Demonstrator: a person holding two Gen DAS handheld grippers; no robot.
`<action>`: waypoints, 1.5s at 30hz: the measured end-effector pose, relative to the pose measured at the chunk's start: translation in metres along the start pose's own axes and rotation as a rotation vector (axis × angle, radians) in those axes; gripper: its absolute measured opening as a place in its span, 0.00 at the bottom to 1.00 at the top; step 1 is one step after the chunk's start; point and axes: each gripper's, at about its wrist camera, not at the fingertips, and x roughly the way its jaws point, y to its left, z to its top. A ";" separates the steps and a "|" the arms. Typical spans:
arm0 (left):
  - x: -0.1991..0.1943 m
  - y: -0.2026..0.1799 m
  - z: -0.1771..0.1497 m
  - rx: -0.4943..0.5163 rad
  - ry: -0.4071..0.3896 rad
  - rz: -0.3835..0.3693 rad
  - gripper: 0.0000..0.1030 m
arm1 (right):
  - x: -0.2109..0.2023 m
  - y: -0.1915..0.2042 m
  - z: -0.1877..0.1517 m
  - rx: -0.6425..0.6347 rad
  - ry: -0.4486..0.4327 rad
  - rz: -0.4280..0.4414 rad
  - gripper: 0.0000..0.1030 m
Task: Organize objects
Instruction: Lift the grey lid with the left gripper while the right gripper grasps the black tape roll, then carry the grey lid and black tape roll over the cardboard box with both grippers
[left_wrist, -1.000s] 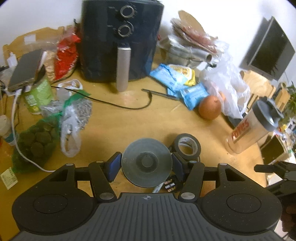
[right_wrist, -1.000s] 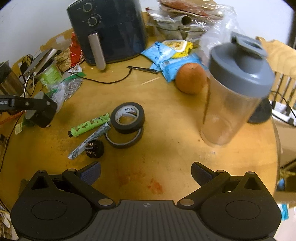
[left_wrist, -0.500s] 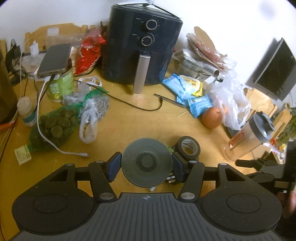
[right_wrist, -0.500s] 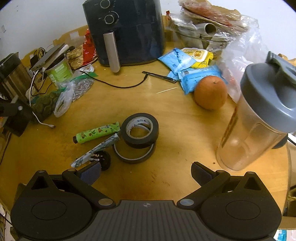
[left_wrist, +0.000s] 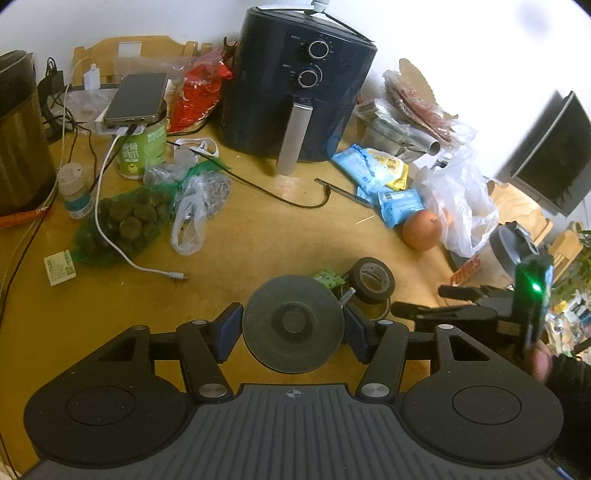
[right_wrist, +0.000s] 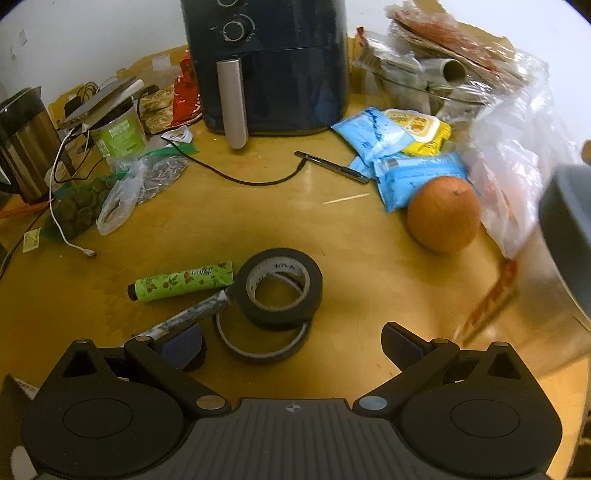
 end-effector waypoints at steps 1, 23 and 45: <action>-0.001 0.000 -0.001 -0.002 -0.002 0.001 0.56 | 0.003 0.001 0.002 -0.005 -0.002 0.000 1.00; -0.021 0.025 -0.011 -0.094 -0.036 0.056 0.56 | 0.070 0.017 0.030 -0.058 0.036 -0.019 0.88; -0.022 0.012 -0.018 -0.061 -0.035 0.038 0.56 | 0.035 0.004 0.028 0.011 0.000 -0.006 0.73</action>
